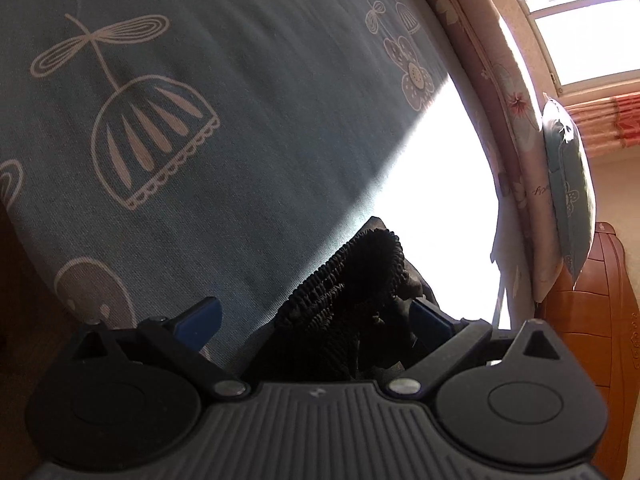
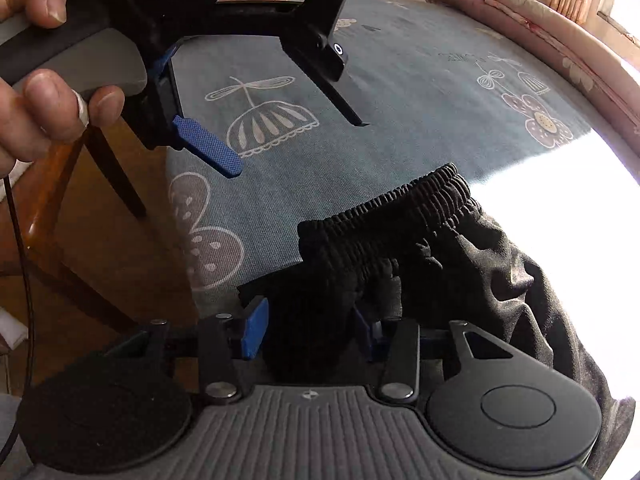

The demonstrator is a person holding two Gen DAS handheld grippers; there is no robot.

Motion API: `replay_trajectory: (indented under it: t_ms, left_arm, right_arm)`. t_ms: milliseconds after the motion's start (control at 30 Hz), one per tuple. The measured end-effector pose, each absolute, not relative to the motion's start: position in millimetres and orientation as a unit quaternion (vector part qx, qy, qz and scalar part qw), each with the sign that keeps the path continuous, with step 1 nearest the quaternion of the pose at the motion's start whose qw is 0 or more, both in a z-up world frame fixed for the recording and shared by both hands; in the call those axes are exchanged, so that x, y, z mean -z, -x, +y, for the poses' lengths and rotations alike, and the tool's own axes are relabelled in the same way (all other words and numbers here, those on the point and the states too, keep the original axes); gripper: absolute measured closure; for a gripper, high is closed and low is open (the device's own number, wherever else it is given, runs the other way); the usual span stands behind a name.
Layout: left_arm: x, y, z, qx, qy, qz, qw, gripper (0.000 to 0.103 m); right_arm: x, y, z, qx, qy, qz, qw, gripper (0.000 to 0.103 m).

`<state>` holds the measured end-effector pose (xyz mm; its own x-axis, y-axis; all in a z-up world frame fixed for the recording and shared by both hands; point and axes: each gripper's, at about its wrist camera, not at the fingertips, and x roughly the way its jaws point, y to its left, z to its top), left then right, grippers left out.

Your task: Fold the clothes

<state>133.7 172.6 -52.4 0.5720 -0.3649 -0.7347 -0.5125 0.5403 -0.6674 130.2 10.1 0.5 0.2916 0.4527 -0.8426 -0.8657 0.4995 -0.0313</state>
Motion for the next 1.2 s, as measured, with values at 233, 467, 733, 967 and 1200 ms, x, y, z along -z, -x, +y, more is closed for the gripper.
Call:
replay_trajectory:
  t_ms: [233,467,733,967,1200]
  left_arm:
    - [54.7,-124.7,170.4,-0.047,0.467,0.458,0.755,0.004]
    - [51.4,-125.6,170.4,-0.034,0.45,0.462,0.763,0.004]
    - [53.7,-134.4,169.9,-0.027,0.435,0.466,0.77,0.004]
    - [58.4,-136.4,171.6,-0.012,0.458,0.464,0.758,0.004]
    - [75.7,-140.0,156.6,0.04,0.498,0.47,0.728,0.003]
  right_arm:
    - [-2.4,-146.0,6.7,-0.405,0.261,0.414,0.772,0.092]
    - [-25.7,-154.4,6.2,-0.409,0.197,0.402,0.795,0.093]
    - [1.6,-154.4,15.6,-0.395,0.232,0.429,0.778,0.064]
    - [18.3,-128.0,24.1,-0.384,0.344,0.381,0.768,0.062]
    - [9.9,-129.9,20.4,-0.378,0.344,0.372,0.775,0.094]
